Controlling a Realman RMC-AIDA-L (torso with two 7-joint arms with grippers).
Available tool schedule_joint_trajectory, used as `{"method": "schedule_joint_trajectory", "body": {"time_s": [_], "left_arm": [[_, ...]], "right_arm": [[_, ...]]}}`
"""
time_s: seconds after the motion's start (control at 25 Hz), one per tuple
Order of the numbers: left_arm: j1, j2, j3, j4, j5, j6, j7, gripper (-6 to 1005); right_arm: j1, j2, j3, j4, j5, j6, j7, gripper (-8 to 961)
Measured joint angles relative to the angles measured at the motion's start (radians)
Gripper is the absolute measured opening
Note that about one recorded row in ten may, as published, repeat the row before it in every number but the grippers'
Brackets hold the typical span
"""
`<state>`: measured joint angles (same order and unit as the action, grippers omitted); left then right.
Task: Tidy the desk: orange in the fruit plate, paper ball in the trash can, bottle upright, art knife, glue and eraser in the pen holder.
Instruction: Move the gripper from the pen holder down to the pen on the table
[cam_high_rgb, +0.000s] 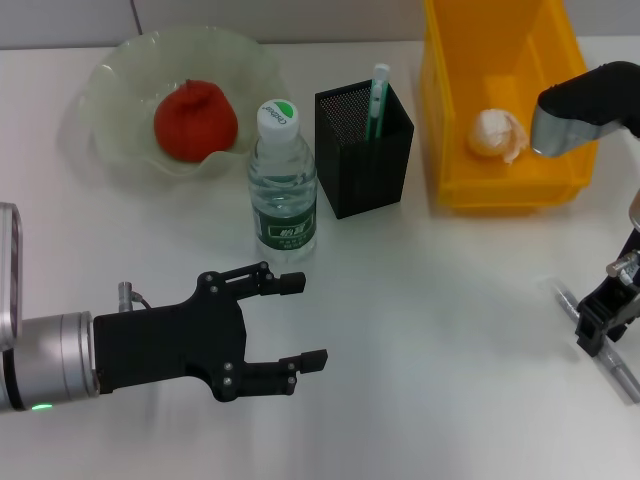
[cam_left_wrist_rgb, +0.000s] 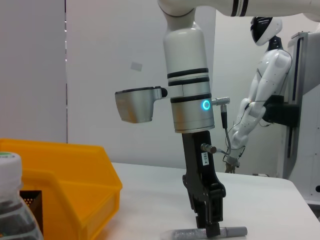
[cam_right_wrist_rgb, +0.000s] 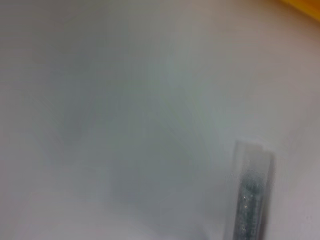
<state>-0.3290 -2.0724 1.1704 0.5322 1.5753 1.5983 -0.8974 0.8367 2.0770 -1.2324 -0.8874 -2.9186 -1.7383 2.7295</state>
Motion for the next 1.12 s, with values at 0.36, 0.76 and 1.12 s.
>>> {"method": "schedule_joint_trajectory", "body": {"time_s": [0.36, 0.76, 1.12], "left_arm": [[-0.002, 0.000, -0.002, 0.000, 0.000, 0.000, 0.000, 805], [-0.002, 0.000, -0.006, 0.000, 0.000, 0.000, 0.002, 805], [-0.002, 0.000, -0.006, 0.000, 0.000, 0.000, 0.002, 805]], "right_arm": [[0.003, 0.000, -0.012, 0.006, -0.001, 0.010, 0.001, 267], [0.003, 0.000, -0.028, 0.005, -0.001, 0.011, 0.001, 231], [0.002, 0.000, -0.042, 0.005, -0.001, 0.014, 0.001, 166]]}}
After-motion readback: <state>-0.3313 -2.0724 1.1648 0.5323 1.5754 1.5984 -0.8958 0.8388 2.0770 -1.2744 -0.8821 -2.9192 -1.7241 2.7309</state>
